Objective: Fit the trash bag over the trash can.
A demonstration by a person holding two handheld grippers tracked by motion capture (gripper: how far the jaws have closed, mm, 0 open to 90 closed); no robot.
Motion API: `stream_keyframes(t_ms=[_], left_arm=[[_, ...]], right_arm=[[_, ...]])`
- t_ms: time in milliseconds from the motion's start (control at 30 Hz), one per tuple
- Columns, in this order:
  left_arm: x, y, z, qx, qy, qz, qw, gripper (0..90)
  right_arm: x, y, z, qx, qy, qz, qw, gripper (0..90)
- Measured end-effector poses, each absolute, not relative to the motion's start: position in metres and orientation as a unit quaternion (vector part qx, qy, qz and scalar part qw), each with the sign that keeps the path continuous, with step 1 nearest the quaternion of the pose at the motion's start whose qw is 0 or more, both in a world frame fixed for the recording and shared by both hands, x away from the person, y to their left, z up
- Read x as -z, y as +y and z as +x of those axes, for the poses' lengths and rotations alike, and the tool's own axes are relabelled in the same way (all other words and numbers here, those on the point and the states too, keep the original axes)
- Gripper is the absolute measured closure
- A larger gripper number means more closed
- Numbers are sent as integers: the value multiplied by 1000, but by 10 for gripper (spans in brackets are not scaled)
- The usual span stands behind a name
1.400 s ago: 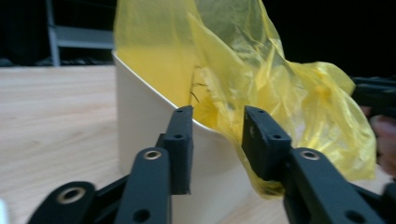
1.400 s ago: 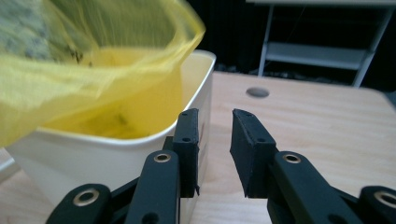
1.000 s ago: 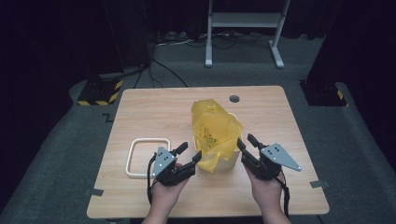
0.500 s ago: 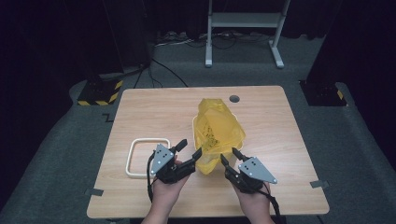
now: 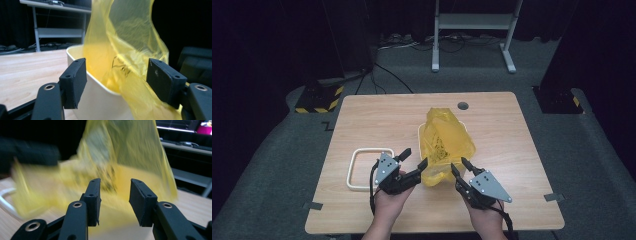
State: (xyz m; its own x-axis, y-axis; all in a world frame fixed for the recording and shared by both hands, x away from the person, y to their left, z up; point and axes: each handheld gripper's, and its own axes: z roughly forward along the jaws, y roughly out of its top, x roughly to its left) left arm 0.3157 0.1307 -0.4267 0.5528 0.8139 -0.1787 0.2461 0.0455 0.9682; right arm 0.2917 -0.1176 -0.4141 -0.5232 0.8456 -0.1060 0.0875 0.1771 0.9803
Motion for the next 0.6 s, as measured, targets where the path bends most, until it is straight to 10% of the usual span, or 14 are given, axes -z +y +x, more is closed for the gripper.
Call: stream_keyframes(t_ms=[600], left_arm=[[409,121,321,-227,386,653,611,347]], right_arm=[[452,-77,295,-482,752,311,323,638]])
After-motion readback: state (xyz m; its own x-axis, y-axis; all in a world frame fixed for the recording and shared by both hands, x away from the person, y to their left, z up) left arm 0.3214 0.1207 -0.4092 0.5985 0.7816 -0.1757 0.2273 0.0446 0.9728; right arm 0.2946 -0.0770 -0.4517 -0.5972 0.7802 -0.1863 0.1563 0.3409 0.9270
